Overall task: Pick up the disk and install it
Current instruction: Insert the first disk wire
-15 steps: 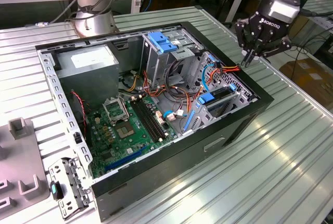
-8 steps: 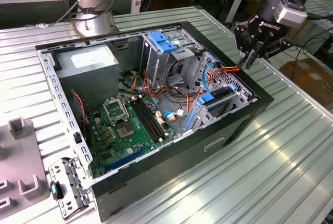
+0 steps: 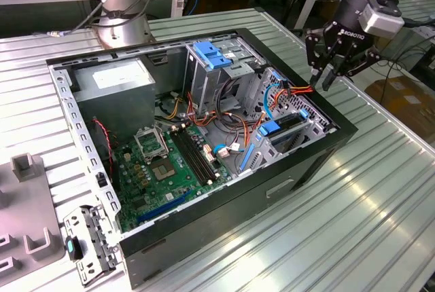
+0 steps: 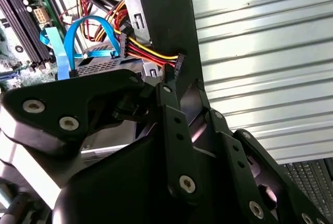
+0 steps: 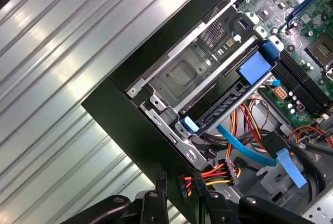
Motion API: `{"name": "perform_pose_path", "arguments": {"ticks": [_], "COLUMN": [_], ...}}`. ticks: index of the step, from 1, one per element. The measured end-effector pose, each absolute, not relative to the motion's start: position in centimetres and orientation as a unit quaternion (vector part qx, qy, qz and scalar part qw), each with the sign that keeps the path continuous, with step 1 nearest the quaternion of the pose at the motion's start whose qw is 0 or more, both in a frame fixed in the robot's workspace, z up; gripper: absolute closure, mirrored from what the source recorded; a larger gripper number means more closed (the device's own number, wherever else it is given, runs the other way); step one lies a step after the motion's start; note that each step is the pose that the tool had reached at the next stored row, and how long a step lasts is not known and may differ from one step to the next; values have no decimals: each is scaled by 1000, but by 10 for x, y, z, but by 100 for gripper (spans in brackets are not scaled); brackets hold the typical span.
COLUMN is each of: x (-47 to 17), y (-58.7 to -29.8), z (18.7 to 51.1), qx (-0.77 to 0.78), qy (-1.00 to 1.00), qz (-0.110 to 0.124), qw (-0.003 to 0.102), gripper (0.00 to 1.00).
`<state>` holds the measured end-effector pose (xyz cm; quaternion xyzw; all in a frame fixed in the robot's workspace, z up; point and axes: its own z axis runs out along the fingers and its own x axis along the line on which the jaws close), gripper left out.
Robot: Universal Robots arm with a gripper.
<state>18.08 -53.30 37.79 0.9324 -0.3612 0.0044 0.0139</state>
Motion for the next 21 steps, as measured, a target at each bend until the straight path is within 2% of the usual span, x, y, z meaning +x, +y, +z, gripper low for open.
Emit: {"name": "perform_pose_path", "arguments": {"ticks": [12,14,16,21], "x": [181,181,181,180], "y": [-527,-527,-527,-527], "z": [367,367,368,371], "qx": [950,950,950,950], "qy": [-312,-312,-312,-312], "qz": [10,10,10,10], "qw": [12,12,12,12], "gripper": [67,69,82,84]}}
